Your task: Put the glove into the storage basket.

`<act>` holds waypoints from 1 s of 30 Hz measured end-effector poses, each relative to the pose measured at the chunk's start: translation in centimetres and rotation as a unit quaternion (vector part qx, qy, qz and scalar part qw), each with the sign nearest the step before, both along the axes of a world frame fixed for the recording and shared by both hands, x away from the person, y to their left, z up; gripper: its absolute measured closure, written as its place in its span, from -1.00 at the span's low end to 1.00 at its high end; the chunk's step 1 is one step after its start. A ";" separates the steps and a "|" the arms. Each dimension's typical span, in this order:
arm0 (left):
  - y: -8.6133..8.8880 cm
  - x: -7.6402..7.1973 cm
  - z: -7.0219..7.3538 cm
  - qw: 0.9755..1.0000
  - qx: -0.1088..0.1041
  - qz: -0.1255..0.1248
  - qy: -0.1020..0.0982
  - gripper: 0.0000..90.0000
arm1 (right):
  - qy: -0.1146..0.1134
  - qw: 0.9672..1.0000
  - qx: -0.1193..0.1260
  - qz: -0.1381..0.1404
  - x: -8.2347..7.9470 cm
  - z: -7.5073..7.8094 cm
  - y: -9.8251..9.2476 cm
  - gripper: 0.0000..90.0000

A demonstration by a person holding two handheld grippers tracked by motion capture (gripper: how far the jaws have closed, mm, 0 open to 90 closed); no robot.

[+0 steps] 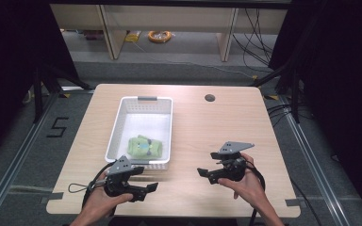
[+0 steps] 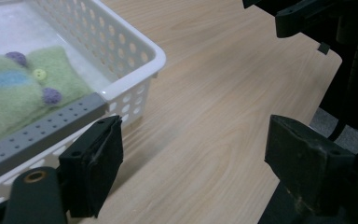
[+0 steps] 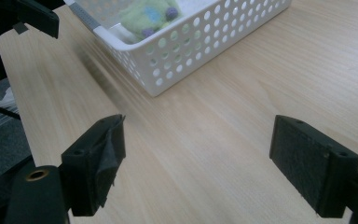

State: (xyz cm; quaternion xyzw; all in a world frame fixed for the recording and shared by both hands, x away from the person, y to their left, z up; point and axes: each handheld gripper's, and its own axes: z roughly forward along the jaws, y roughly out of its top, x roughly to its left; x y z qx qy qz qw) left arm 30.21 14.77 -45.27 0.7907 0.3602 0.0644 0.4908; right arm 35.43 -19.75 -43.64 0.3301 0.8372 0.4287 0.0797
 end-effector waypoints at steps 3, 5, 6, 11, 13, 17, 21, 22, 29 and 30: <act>-0.1 -0.5 -0.6 1.000 0.012 -0.008 -0.010 -0.61 | -0.005 1.000 0.000 0.004 -0.4 -0.5 -0.3 -0.64; -0.1 -0.7 -1.0 1.000 0.011 -0.011 -0.017 -0.63 | -0.006 1.000 0.003 0.003 -0.8 -0.8 -0.4 -0.64; -0.2 -0.9 -1.2 1.000 0.010 -0.009 -0.010 -0.63 | -0.007 1.000 0.004 0.003 -1.0 -1.1 -0.4 -0.64; -0.1 -1.6 -2.3 0.999 0.025 -0.020 -0.011 -0.63 | -0.008 1.000 0.001 0.005 -1.7 -1.9 -0.6 -0.64; 0.1 -1.7 -2.7 0.999 0.030 -0.021 -0.014 -0.63 | -0.005 1.000 0.000 0.010 -2.0 -2.2 -0.7 -0.64; 0.5 -2.1 -3.3 0.999 0.042 -0.021 -0.009 -0.63 | -0.008 1.000 0.000 0.008 -2.6 -2.6 -1.0 -0.64; 0.5 -2.5 -3.8 0.998 0.056 -0.011 -0.019 -0.64 | 0.004 1.000 -0.006 0.003 -3.3 -3.0 -1.4 -0.63; 0.6 -2.6 -3.8 0.998 0.058 -0.012 -0.016 -0.64 | 0.014 1.000 -0.007 -0.006 -3.6 -3.1 -1.5 -0.63; 0.8 -3.4 -4.1 0.998 0.058 -0.011 -0.012 -0.64 | 0.019 0.999 -0.027 -0.012 -4.4 -4.2 -2.7 -0.63; 0.8 -3.4 -4.1 0.998 0.061 -0.013 -0.011 -0.64 | 0.020 0.999 -0.030 -0.012 -4.5 -4.4 -2.8 -0.63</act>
